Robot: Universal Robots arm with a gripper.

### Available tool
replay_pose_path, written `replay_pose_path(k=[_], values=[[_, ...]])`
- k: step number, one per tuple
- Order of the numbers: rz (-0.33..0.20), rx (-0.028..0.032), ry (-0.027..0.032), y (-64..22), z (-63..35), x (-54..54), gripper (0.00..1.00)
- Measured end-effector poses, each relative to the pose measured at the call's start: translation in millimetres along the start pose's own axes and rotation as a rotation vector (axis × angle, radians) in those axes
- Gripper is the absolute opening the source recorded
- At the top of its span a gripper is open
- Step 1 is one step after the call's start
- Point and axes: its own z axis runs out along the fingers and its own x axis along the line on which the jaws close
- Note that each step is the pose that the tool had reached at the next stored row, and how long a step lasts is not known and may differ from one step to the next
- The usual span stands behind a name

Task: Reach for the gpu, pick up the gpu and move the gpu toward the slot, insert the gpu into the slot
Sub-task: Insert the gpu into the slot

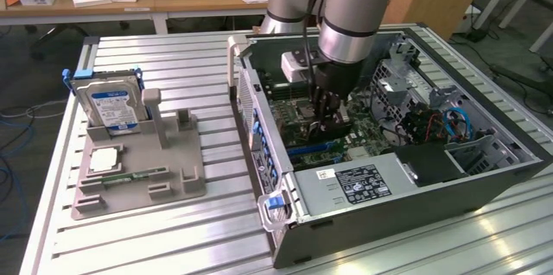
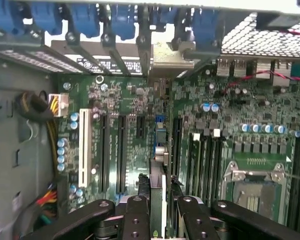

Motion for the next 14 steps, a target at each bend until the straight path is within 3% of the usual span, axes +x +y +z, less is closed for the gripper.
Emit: replay_pose_path(k=[6, 14], values=[[0.0, 0.0003, -0.0001, 7.9, 3.2, -3.5, 0.26], [0.0, 0.0003, -0.0001, 10.6, 3.6, -3.5, 0.26]])
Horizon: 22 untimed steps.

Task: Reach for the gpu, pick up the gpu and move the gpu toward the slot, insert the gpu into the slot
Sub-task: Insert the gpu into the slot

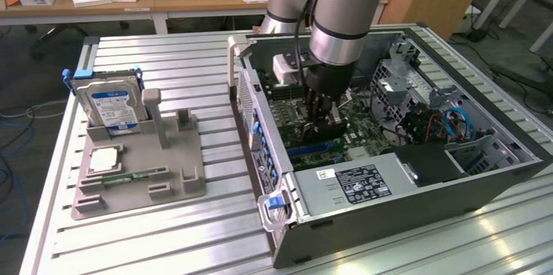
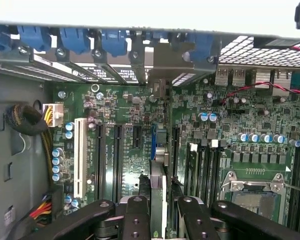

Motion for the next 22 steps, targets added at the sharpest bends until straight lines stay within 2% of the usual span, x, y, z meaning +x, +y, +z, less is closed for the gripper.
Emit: replay_pose_path(k=[10, 17, 18, 22], values=[[0.0, -0.0004, 0.0, -0.4, 0.6, 0.7, 0.26], [0.0, -0.0002, 0.001, -0.6, 0.7, 5.7, 0.26], [0.0, -0.0017, 0.002, -0.3, 0.5, 6.2, 0.26], [0.0, -0.0003, 0.0015, -0.6, 0.8, 6.3, 0.26]])
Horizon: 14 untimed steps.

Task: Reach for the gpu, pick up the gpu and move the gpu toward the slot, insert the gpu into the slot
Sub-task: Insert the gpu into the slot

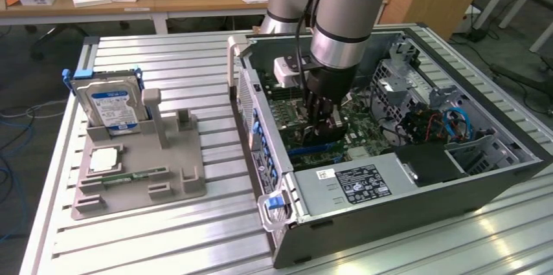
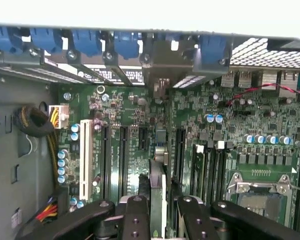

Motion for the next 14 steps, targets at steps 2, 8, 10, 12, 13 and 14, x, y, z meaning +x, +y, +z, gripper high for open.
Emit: replay_pose_path(k=[2, 8, 10, 12, 13, 14], values=[[0.0, -0.0001, 0.0001, 0.0, 0.0, 0.0, 0.26], [0.0, 0.0, 0.0, 0.0, 0.3, 0.0, 0.26], [0.001, 0.0, 0.0, 0.0, 0.4, 0.0, 0.26], [0.001, 0.0, 0.0001, 0.0, 0.4, 0.0, 0.26], [0.001, 0.0, 0.0, 0.0, 0.5, 0.0, 0.26], [0.002, 0.0, 0.0, 0.0, 0.5, 0.0, 0.26]])
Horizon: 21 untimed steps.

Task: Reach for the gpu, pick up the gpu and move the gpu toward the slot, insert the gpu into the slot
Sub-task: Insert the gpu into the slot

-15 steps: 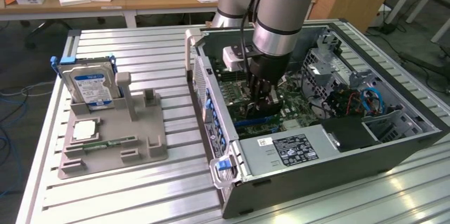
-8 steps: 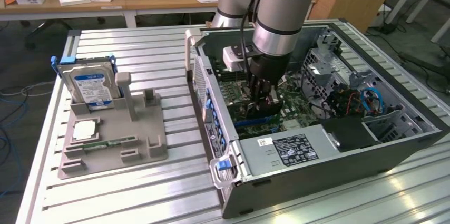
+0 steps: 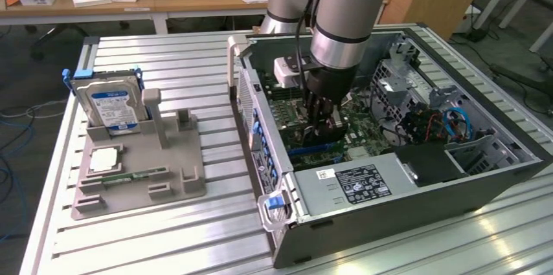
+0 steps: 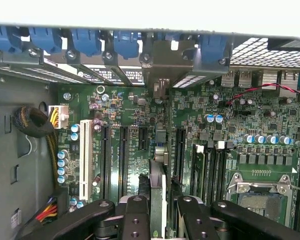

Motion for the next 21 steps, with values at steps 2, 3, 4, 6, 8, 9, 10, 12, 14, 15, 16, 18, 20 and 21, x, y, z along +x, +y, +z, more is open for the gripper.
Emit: replay_pose_path(k=[2, 3, 4, 6, 8, 9, 10, 12, 14, 15, 16, 18, 20, 21], values=[[0.007, 0.0, 0.0001, 0.0, 0.1, 0.0, 0.26], [0.011, -0.0001, 0.0002, 0.0, 0.1, 0.0, 0.26], [0.014, 0.0, 0.0001, 0.0, 0.2, 0.1, 0.26], [0.015, 0.0001, 0.0, 0.1, 0.3, 0.2, 0.26], [0.015, 0.0, 0.0002, 0.8, 0.2, 0.2, 0.26], [0.015, 0.0001, 0.0002, 1.2, 0.2, 0.2, 0.26], [0.015, 0.0002, 0.0002, 1.6, 0.2, 0.2, 0.26], [0.015, 0.0002, 0.0, 2.2, 0.3, 0.2, 0.26], [0.015, 0.0, 0.0002, 2.5, 0.3, 0.3, 0.26], [0.015, 0.0, 0.0003, 2.6, 0.4, 0.3, 0.26], [0.015, 0.0, 0.0004, 2.7, 0.5, 0.3, 0.26], [0.015, 0.0, 0.0002, 2.7, 1.3, 0.2, 0.26], [0.015, 0.0, 0.0003, 2.7, 3.0, 0.3, 0.26], [0.015, 0.0, 0.0002, 2.7, 4.0, 0.2, 0.26]])
